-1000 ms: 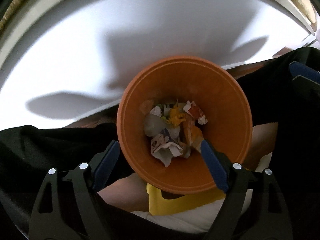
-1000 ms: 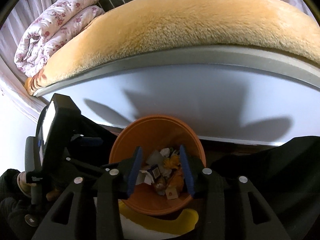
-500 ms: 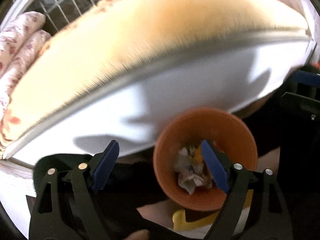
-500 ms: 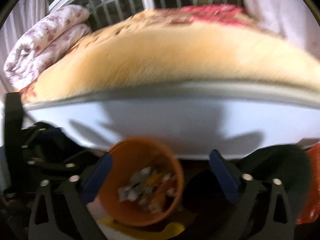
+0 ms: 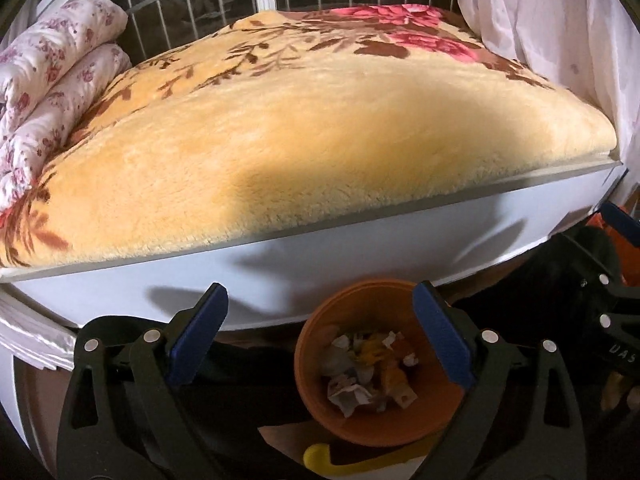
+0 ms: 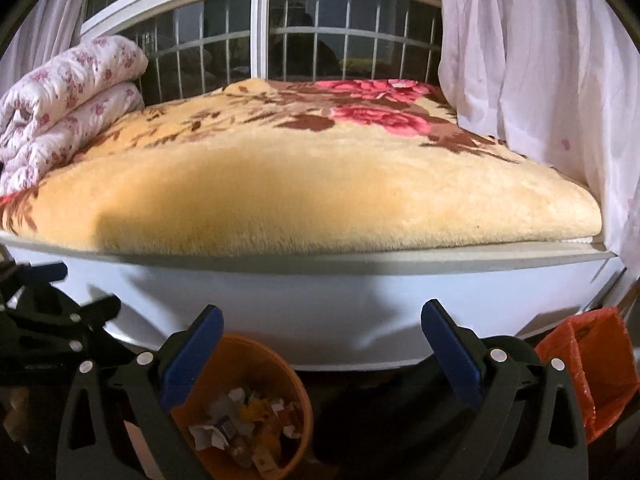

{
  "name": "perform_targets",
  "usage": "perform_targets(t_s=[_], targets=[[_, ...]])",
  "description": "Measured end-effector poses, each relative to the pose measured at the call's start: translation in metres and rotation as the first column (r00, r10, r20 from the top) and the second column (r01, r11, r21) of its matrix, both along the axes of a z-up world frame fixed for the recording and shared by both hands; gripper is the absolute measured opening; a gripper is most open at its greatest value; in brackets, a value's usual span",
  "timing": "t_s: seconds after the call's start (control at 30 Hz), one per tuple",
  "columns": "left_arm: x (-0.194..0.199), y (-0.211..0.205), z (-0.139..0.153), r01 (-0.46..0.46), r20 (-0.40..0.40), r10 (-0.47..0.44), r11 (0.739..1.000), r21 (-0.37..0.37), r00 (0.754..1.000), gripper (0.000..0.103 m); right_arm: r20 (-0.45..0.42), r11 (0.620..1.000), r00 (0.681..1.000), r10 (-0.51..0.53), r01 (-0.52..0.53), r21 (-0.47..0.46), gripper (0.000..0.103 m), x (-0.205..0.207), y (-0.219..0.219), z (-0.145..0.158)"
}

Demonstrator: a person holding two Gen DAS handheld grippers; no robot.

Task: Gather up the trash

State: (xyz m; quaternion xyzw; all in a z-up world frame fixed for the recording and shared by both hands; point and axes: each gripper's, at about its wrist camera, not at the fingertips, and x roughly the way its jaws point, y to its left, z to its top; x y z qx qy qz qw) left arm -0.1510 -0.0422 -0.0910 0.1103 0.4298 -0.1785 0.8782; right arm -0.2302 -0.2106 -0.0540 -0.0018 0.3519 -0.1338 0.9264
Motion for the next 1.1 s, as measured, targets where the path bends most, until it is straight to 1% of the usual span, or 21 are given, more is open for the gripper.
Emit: perform_targets(t_s=[0.13,0.3,0.43,0.7,0.87,0.97,1.1], targets=[[-0.001,0.000,0.001,-0.007,-0.006,0.007,1.000,-0.014,1.000,0.091,0.014,1.000,1.000,-0.019,0.018,0.012,0.098,-0.001,0.000,0.003],[-0.004,0.000,-0.001,-0.009,-0.018,0.009,1.000,-0.026,1.000,0.091,-0.011,0.999,0.999,-0.044,0.045,0.031,0.098,-0.001,-0.003,-0.002],[-0.005,-0.001,-0.004,-0.011,-0.020,0.011,1.000,-0.027,1.000,0.093,-0.020,0.997,0.998,-0.061,0.062,0.049,0.098,-0.002,-0.005,-0.005],[-0.010,0.003,-0.003,-0.024,0.007,0.024,0.999,-0.049,1.000,0.094,-0.043,0.996,0.997,-0.060,0.062,0.059,0.098,-0.003,-0.001,-0.011],[-0.008,0.005,-0.004,-0.049,-0.006,0.048,0.998,-0.039,0.999,0.094,-0.037,0.996,0.997,-0.066,0.068,0.055,0.098,-0.005,-0.001,-0.010],[-0.007,0.006,-0.006,-0.057,-0.020,0.056,0.997,-0.045,0.998,0.094,-0.036,0.996,0.997,-0.072,0.074,0.057,0.098,-0.005,-0.002,-0.011],[-0.007,0.008,-0.006,-0.061,-0.016,0.061,0.997,-0.051,0.998,0.094,-0.039,0.995,0.996,-0.079,0.081,0.062,0.098,-0.006,-0.003,-0.012]])
